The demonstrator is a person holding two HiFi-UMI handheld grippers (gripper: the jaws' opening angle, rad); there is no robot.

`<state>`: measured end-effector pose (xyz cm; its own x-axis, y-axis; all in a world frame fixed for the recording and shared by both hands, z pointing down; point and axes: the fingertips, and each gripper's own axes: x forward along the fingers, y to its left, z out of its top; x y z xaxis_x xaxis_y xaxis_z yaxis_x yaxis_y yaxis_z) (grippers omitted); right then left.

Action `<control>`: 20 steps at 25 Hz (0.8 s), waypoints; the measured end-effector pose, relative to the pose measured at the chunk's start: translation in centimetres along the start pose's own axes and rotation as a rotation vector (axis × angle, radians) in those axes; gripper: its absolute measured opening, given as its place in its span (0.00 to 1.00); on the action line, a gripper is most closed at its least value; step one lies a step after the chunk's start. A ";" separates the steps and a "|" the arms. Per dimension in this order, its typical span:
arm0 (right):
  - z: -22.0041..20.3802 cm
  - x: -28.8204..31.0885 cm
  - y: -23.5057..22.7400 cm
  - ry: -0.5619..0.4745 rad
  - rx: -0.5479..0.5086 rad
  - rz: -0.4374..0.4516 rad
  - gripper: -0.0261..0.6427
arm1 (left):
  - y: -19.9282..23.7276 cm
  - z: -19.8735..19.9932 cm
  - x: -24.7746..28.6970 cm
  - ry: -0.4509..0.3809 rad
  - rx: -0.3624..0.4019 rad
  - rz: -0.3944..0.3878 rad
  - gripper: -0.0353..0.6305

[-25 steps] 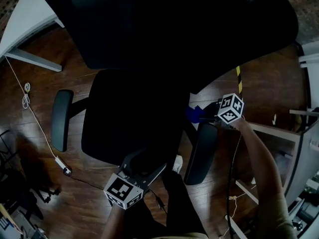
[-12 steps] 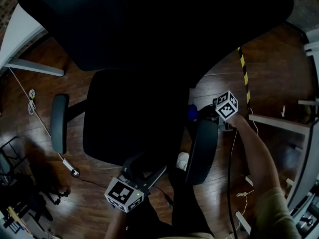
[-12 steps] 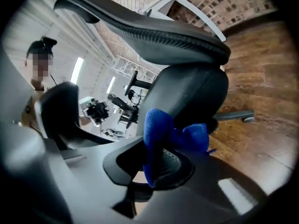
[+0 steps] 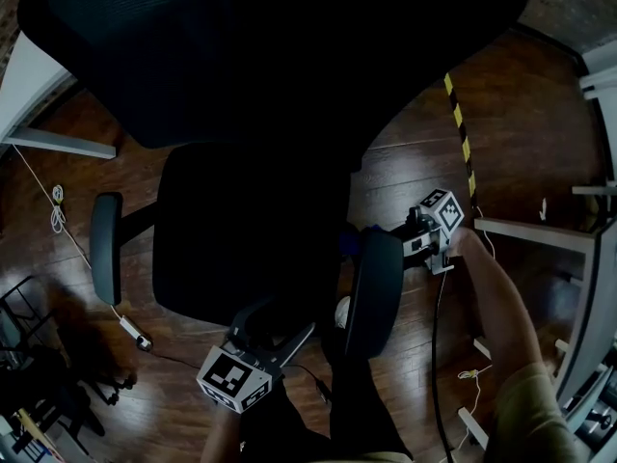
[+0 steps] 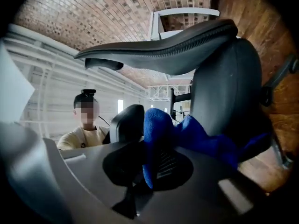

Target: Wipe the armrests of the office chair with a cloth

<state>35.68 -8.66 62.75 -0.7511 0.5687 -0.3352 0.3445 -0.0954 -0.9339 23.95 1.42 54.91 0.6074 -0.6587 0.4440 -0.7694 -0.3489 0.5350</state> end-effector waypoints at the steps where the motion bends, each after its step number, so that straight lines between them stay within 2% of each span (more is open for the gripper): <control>1: -0.2 0.1 0.6 -0.014 0.008 0.036 0.08 | 0.0 -0.1 0.1 0.001 -0.002 0.002 0.44; 4: -0.7 0.1 1.2 -0.075 0.000 0.067 0.07 | 0.0 -0.3 0.1 0.010 -0.002 0.003 0.44; 6: -0.7 0.0 1.3 -0.116 -0.091 0.030 0.08 | -0.2 -0.2 0.2 0.011 0.007 -0.003 0.44; 9: -0.2 -1.1 0.8 -0.201 -0.249 -0.130 0.08 | -0.3 0.9 0.5 0.016 0.028 -0.013 0.44; 11: -0.4 -2.8 -0.4 -0.305 -0.287 -0.288 0.08 | -0.3 1.4 0.7 0.023 0.043 -0.025 0.44; 13: -1.7 -4.9 -2.0 -0.443 -0.282 -0.433 0.09 | -0.4 1.8 0.9 0.026 0.057 -0.045 0.44; 16: -5.2 -7.2 -4.5 -0.707 -0.227 -0.593 0.09 | -0.8 2.5 1.2 0.040 0.108 -0.114 0.44; 18: -7.7 -6.7 -6.6 -0.855 -0.172 -0.631 0.09 | -1.4 2.6 1.5 0.062 0.161 -0.188 0.44; 20: -10.3 -5.5 -8.7 -0.905 -0.120 -0.628 0.09 | -2.9 1.6 2.0 0.081 0.207 -0.234 0.44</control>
<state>42.60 -2.58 74.00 -0.9288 -0.3235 0.1807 -0.2262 0.1087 -0.9680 27.04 0.03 53.11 0.7802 -0.4922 0.3861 -0.6256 -0.6183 0.4757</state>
